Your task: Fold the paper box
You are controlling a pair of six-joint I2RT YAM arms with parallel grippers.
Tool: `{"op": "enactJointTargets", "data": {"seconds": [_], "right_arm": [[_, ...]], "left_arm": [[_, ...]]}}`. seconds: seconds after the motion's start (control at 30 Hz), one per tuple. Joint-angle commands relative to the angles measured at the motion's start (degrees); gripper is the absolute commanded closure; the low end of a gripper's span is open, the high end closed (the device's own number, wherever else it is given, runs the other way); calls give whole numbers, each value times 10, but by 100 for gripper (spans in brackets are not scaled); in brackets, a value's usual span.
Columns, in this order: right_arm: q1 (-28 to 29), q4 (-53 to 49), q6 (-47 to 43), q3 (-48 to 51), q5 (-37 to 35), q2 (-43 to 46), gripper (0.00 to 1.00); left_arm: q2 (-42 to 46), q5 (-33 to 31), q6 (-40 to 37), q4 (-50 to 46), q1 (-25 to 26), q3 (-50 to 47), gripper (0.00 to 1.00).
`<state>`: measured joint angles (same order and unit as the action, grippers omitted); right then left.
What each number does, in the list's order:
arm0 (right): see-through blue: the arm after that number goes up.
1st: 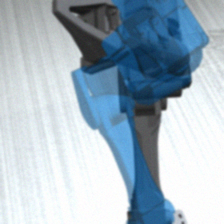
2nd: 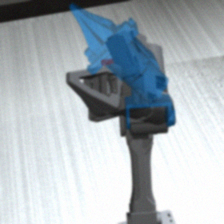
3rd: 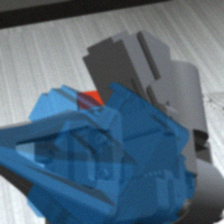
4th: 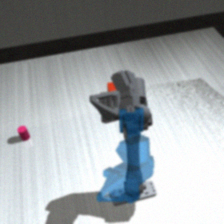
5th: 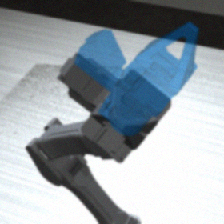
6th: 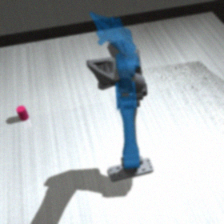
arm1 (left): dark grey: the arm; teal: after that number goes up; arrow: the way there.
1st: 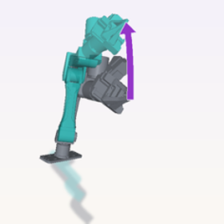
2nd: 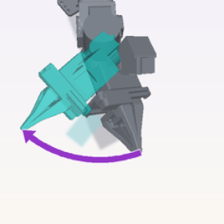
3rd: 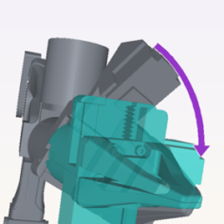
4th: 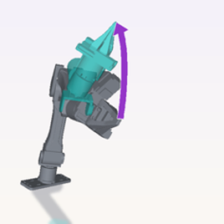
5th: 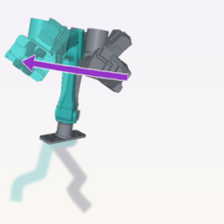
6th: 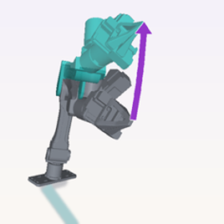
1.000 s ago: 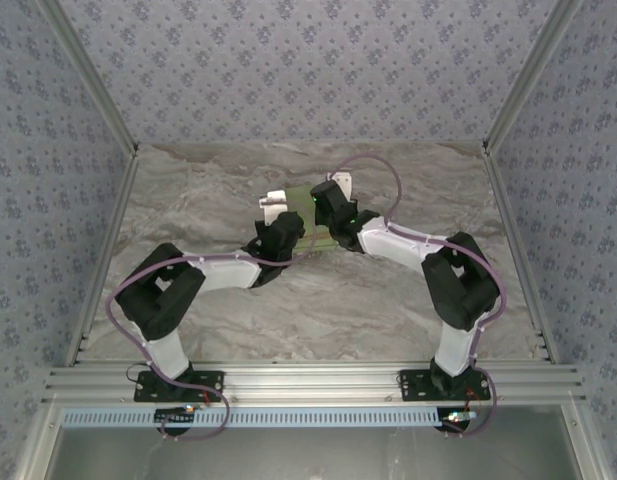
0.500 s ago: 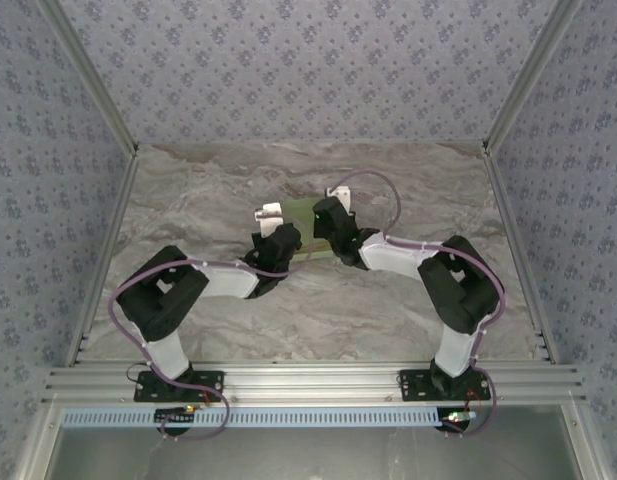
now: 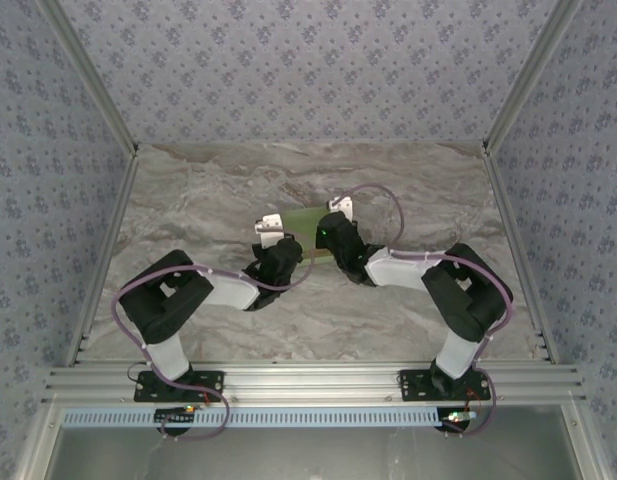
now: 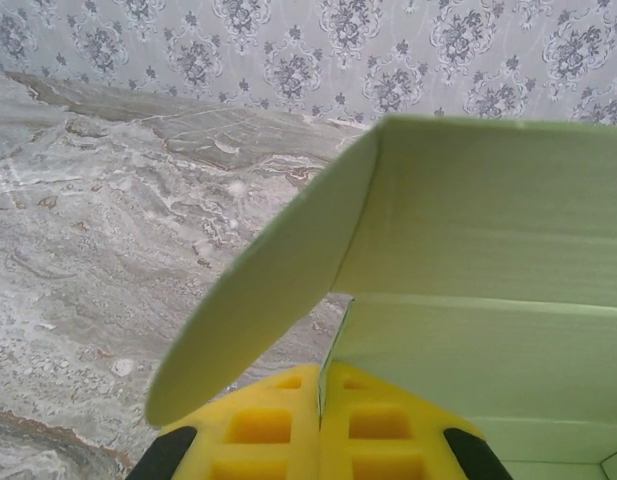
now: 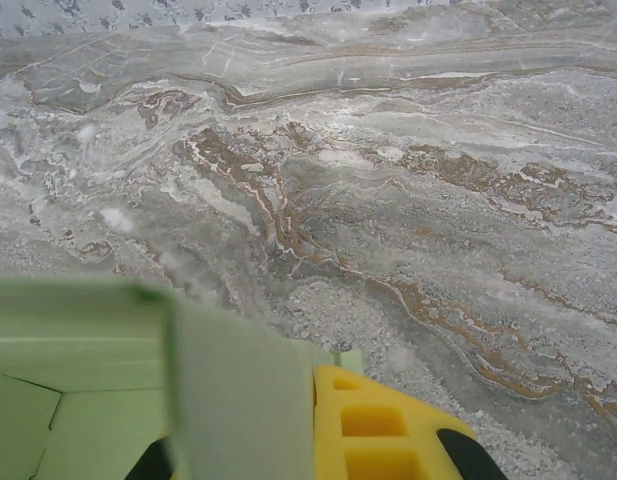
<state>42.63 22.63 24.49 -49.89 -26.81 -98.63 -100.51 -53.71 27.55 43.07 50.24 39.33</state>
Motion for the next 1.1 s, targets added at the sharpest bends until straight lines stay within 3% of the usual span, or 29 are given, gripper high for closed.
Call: {"op": "enactJointTargets", "data": {"seconds": [0.0, 0.43, 1.07], "right_arm": [[-3, 24, 4, 34, -71, 12, 97], [29, 132, -16, 115, -99, 23, 97], [54, 113, 86, 139, -121, 14, 96]], "left_arm": [[-6, -85, 6, -9, -4, -27, 100], [-25, -138, 13, 24, 32, -64, 100], [-50, -193, 77, -22, 57, -72, 100]]}}
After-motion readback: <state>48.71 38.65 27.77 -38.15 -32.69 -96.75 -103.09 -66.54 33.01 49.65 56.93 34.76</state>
